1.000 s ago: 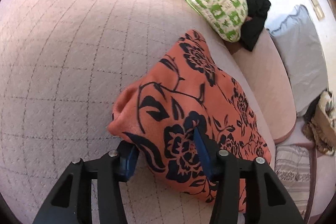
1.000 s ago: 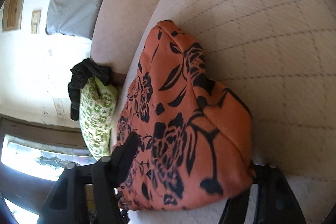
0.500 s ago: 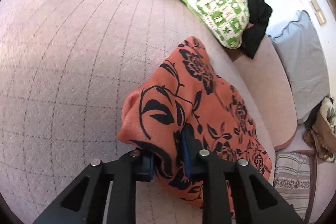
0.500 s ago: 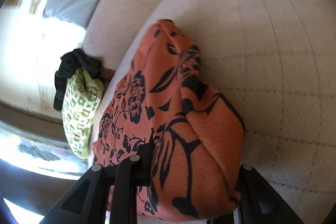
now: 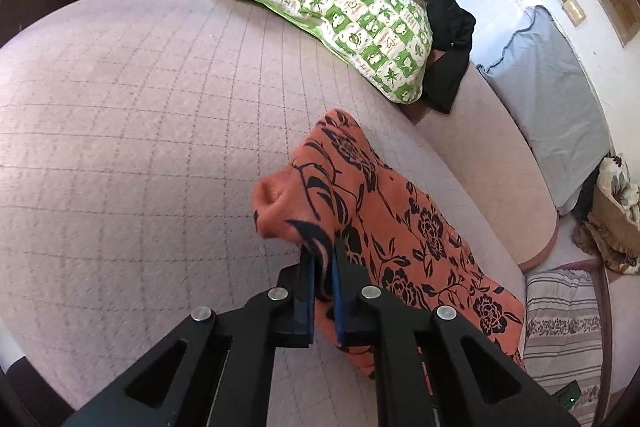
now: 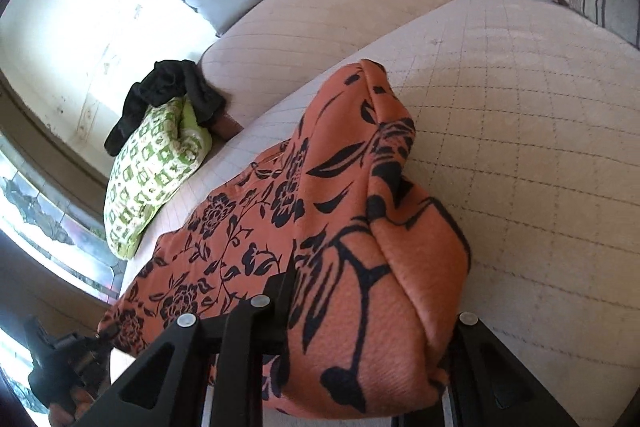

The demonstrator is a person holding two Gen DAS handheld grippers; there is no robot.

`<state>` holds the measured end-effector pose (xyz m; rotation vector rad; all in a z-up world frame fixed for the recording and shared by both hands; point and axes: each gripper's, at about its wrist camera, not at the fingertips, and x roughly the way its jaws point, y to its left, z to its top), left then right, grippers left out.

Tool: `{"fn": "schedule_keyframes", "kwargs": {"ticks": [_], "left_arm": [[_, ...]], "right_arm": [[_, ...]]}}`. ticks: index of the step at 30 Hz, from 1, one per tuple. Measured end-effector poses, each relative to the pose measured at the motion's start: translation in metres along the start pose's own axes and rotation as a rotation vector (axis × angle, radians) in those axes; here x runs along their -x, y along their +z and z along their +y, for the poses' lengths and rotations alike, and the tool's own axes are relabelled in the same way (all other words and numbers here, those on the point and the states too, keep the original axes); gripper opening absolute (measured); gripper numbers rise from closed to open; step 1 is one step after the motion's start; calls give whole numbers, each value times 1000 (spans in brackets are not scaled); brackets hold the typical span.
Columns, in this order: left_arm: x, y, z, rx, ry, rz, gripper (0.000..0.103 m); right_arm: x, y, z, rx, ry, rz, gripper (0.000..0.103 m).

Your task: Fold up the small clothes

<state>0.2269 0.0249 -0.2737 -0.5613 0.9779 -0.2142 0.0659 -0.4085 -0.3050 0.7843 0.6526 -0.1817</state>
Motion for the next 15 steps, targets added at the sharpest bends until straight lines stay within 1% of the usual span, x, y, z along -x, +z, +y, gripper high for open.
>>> {"fn": "schedule_keyframes", "kwargs": {"ticks": [3,4,8,11,15], "left_arm": [[11,-6,6,-14,13,-2,4],[15,-7,8,-22,20,-5,1],[33,-10,14,-46,30,-33,1],[40,-13,19,-49,30,-37,1],[42,-18,29,-36,32,-9,1]], "right_arm": [[8,-4,2,9,-7,-3,23],[9,-4,4,11,-10,-3,23],[17,-11,8,40,-20,-3,22],[25,-18,9,62,-26,-10,22],[35,-27,-2,41,-27,-2,22]]}}
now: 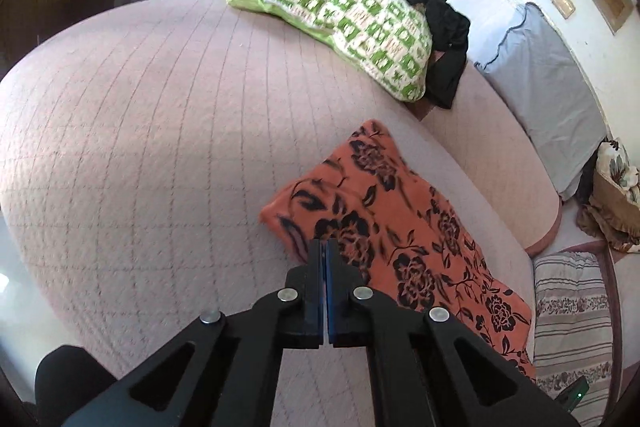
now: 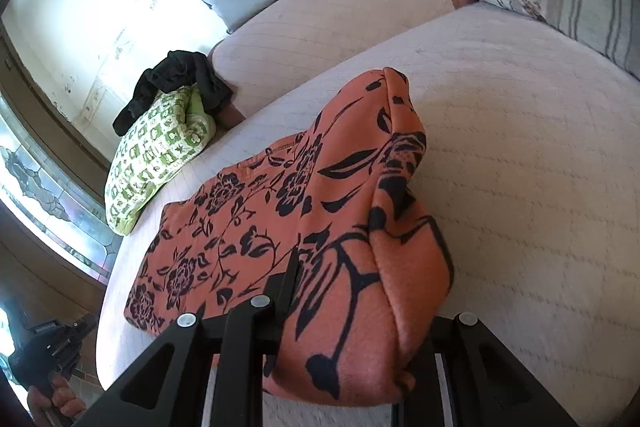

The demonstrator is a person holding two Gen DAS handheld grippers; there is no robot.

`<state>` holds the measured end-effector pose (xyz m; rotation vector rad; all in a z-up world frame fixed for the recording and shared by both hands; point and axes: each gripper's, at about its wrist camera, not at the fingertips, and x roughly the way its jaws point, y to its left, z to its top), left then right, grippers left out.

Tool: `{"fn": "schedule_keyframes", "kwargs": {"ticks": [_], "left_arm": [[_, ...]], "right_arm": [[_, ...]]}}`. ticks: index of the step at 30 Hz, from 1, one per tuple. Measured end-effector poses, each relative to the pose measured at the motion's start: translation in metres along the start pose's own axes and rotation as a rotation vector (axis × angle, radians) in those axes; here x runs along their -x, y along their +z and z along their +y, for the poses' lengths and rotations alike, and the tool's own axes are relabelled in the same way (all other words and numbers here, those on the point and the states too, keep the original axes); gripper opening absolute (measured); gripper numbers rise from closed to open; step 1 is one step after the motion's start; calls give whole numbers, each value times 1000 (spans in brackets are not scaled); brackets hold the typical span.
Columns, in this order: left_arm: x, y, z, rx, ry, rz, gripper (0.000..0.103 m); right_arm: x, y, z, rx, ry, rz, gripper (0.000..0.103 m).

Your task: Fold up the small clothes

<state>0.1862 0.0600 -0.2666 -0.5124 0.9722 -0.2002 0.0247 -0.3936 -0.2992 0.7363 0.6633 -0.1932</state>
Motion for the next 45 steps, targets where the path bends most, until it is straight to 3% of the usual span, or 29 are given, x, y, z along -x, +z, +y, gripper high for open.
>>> {"fn": "schedule_keyframes", "kwargs": {"ticks": [9,11,14,20,25,29,37,45], "left_arm": [[-20,-10,13,11,32,114,5],[-23,-13,15,16,35,138,27],[-24,-16,17,33,43,141,46],[-30,-17,8,11,35,162,49],[-28,-7,20,57,26,146,50],[-25,3,32,123,14,114,62],[-46,3,32,194,-5,130,62],[-83,-1,3,170,-46,183,62]], "right_arm": [[-19,-8,-22,-61,-26,60,22],[-22,-9,-24,-71,-22,68,22],[-23,-8,-23,-76,-15,71,22],[-25,-8,-29,-106,-1,95,22],[-24,-8,-30,-117,7,101,22],[-26,-8,-32,-136,10,115,22],[-31,-7,-35,-177,24,131,23],[-33,-7,-37,-180,37,137,23]]}}
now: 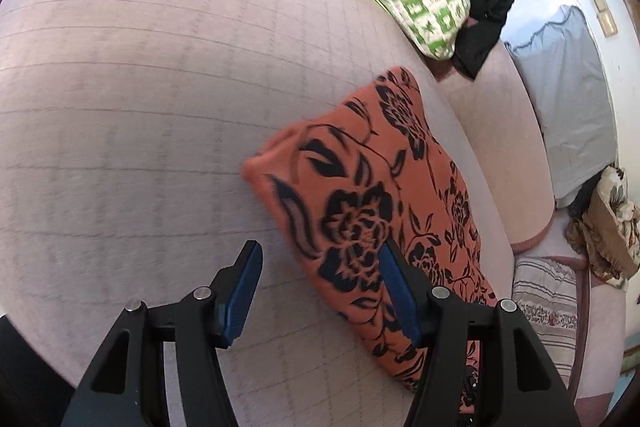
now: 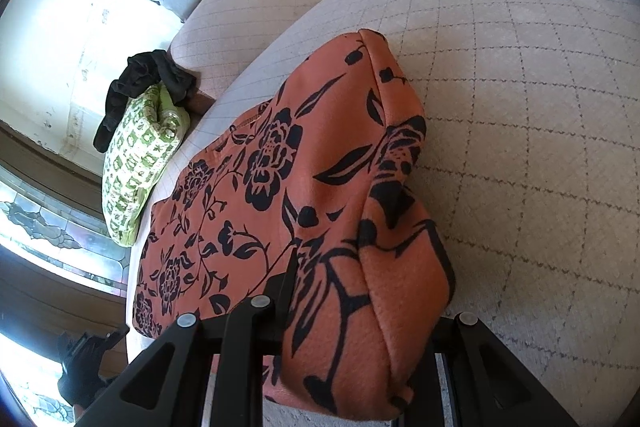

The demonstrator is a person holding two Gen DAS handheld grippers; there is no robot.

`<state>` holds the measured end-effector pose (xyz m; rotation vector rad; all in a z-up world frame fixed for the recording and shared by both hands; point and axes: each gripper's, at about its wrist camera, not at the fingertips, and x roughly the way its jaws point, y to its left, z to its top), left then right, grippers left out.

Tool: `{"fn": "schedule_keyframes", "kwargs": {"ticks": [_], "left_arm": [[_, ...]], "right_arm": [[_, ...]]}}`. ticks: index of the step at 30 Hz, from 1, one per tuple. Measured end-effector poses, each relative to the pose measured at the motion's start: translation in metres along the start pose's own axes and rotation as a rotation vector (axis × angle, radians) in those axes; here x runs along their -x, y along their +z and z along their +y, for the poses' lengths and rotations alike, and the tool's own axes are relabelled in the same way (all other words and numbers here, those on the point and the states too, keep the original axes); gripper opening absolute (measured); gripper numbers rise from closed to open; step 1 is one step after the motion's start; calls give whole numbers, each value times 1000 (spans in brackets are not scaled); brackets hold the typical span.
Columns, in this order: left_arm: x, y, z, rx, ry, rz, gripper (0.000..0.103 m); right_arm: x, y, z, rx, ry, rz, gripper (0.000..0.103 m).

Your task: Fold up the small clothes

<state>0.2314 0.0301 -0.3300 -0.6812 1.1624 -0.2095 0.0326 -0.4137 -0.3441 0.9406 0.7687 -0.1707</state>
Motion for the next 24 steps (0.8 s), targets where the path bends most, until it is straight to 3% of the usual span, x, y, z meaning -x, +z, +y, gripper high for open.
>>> {"fn": "schedule_keyframes", "kwargs": {"ticks": [10,17,24], "left_arm": [[-33,10,-12,28,-51,2,59],[-35,10,-20,-24,-42,-35,21],[-22,7,-26,-52,-63,-54,12]], "right_arm": [[-3,3,1,3,8,0,23],[-6,3,3,9,9,-17,23],[4,4,12,34,12,-83,22]]}}
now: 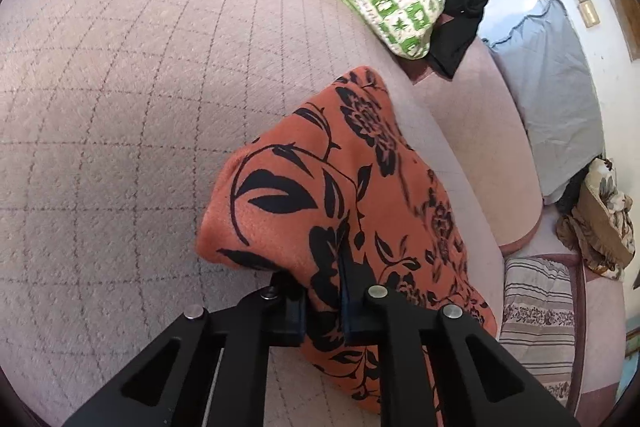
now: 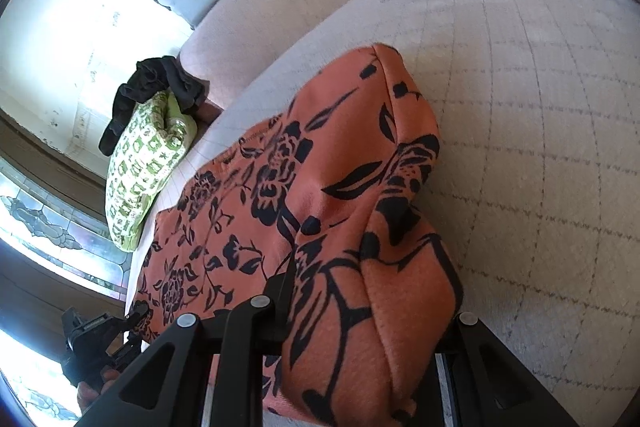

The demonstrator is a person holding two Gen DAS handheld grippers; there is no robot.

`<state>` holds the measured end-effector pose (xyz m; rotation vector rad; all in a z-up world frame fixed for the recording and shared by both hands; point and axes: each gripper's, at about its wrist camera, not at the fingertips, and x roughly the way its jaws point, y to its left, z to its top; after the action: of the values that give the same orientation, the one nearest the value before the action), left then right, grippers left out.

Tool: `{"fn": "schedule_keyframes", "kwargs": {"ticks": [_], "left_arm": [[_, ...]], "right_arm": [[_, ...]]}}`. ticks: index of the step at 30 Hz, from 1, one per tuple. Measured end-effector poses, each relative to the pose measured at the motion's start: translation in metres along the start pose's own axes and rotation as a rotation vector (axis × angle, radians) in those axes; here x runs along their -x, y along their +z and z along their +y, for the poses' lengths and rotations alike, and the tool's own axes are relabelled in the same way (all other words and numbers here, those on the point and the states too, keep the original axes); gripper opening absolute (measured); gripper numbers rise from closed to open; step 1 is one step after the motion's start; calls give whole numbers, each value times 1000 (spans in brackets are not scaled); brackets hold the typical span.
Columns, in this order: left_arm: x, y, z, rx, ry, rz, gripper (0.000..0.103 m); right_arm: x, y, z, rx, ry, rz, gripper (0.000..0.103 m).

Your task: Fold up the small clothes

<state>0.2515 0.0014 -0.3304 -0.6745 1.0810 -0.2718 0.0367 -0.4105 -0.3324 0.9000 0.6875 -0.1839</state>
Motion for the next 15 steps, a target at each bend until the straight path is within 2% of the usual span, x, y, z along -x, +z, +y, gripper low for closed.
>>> {"fn": "schedule_keyframes", "kwargs": {"ticks": [5,8,9,12,15], "left_arm": [[21,-15,-16,-53,-11,-4,11],[27,-34,-24,-82,4,-2,11],[26,-41,-25,-85,18,6,11],[14,-55,-17,-87,84,26,12],[12,-52,-7,-30,64,43,18]], "right_arm": [[15,12,6,42,-17,-100,22],[21,20,-4,5,-32,-130,23],[20,23,-8,-10,-38,-125,23],[0,26,-31,-111,-70,-19,25],[-3,27,-50,-223,-15,30,35]]}}
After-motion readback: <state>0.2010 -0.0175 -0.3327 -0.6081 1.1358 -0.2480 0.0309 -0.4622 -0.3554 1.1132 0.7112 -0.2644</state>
